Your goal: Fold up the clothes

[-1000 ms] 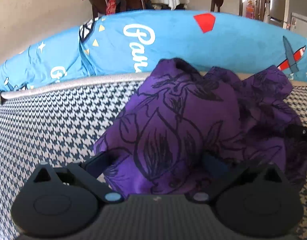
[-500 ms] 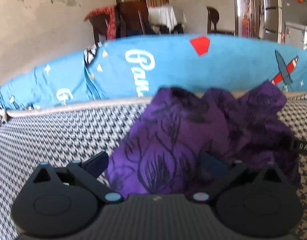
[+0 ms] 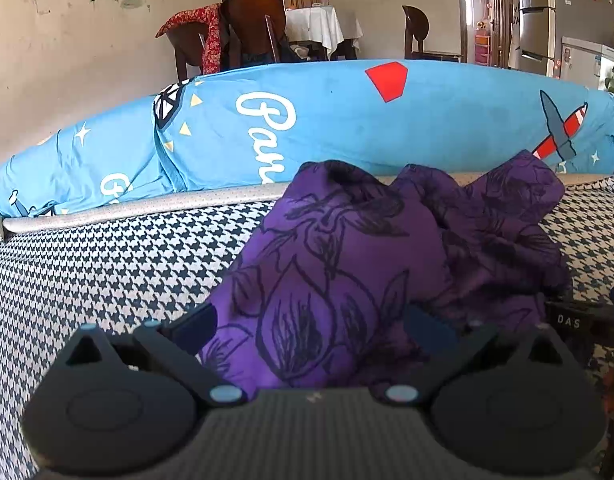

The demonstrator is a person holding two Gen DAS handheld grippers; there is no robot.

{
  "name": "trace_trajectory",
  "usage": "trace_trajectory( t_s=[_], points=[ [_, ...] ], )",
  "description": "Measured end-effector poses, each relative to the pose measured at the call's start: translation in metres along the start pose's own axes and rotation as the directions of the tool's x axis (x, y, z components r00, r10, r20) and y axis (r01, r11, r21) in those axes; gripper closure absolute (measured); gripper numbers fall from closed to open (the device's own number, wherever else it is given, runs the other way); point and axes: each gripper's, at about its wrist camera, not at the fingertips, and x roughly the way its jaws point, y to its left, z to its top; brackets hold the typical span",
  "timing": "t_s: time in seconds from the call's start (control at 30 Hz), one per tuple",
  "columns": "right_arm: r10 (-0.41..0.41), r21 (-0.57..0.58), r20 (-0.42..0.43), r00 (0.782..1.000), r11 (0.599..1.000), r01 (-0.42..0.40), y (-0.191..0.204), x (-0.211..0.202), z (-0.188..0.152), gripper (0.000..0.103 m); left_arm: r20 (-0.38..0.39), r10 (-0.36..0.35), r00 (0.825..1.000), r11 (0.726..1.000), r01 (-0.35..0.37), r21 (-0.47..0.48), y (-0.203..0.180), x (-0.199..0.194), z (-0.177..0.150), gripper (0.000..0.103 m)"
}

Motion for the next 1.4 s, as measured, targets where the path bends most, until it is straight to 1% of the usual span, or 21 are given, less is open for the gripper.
trace_trajectory(
  t_s=[0.27, 0.5, 0.9, 1.27, 1.4],
  points=[
    [-0.017, -0.016, 0.002, 1.0, 1.0, 0.017, 0.004, 0.001, -0.001, 0.0, -0.03, -0.002, 1.0, 1.0, 0.002, -0.002, -0.002, 0.008, -0.003, 0.0],
    [-0.011, -0.011, 0.012, 1.0, 1.0, 0.011, 0.003, 0.0, -0.003, 0.0, -0.048, -0.013, 0.999, 1.0, 0.013, -0.019, 0.0, 0.01, -0.004, 0.0],
    [-0.011, -0.012, 0.016, 1.0, 1.0, 0.011, 0.003, 0.0, -0.003, 0.0, -0.052, -0.012, 0.999, 1.0, 0.011, -0.014, -0.003, 0.013, -0.004, 0.0],
    [-0.01, -0.011, 0.015, 1.0, 1.0, 0.011, 0.003, -0.001, -0.003, 0.0, -0.068, -0.041, 0.997, 0.998, 0.038, -0.043, 0.002, 0.012, -0.002, 0.0],
    [-0.01, -0.011, 0.015, 1.0, 1.0, 0.011, 0.003, -0.001, -0.003, 0.0, -0.068, -0.039, 0.997, 0.999, 0.036, -0.038, -0.001, 0.013, -0.003, 0.0]
  ],
)
